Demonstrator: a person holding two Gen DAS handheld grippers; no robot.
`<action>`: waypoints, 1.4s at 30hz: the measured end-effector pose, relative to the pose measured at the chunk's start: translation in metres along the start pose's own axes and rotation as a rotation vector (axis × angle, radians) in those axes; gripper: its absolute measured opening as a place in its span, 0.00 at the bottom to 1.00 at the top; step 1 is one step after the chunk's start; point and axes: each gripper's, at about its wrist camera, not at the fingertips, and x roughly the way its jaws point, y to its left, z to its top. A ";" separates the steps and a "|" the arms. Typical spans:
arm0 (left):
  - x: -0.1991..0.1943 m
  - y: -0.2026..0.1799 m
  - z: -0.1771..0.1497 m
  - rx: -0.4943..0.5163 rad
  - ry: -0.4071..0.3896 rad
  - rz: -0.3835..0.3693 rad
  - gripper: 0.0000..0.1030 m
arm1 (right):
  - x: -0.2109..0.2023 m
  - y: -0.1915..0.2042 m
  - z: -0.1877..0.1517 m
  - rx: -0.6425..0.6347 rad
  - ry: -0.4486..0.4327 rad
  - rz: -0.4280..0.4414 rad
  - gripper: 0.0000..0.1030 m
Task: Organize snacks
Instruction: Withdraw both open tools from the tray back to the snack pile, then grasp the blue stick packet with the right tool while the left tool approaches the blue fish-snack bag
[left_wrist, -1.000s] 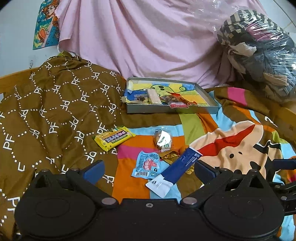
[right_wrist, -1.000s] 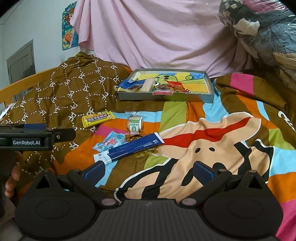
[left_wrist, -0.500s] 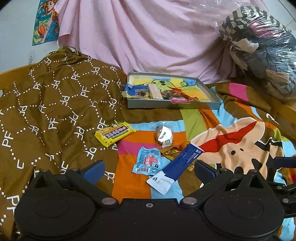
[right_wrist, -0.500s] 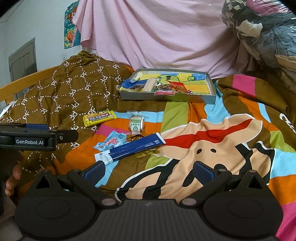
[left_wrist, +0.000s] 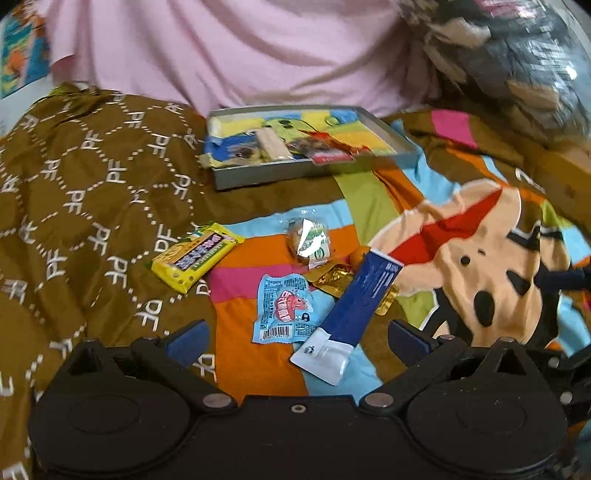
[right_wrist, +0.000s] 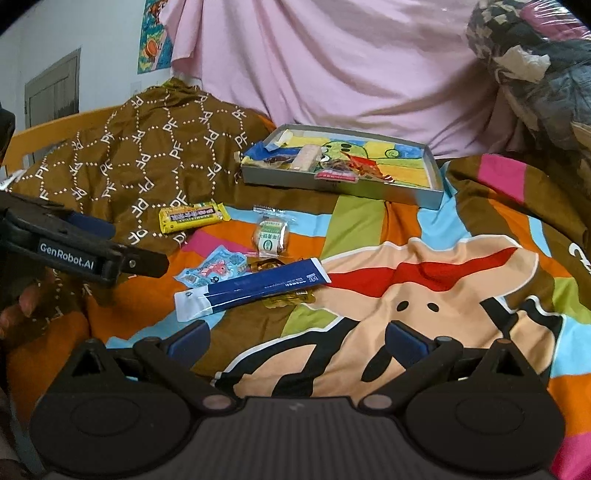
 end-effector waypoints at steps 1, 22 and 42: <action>0.005 0.002 0.000 0.007 0.007 -0.002 0.99 | 0.004 0.000 0.001 0.000 0.004 0.000 1.00; 0.056 0.085 0.013 -0.261 0.033 0.063 0.99 | 0.117 0.019 0.030 0.190 0.186 0.085 1.00; 0.067 0.085 0.014 -0.252 0.017 -0.016 0.99 | 0.139 0.047 0.026 0.188 0.189 -0.049 0.65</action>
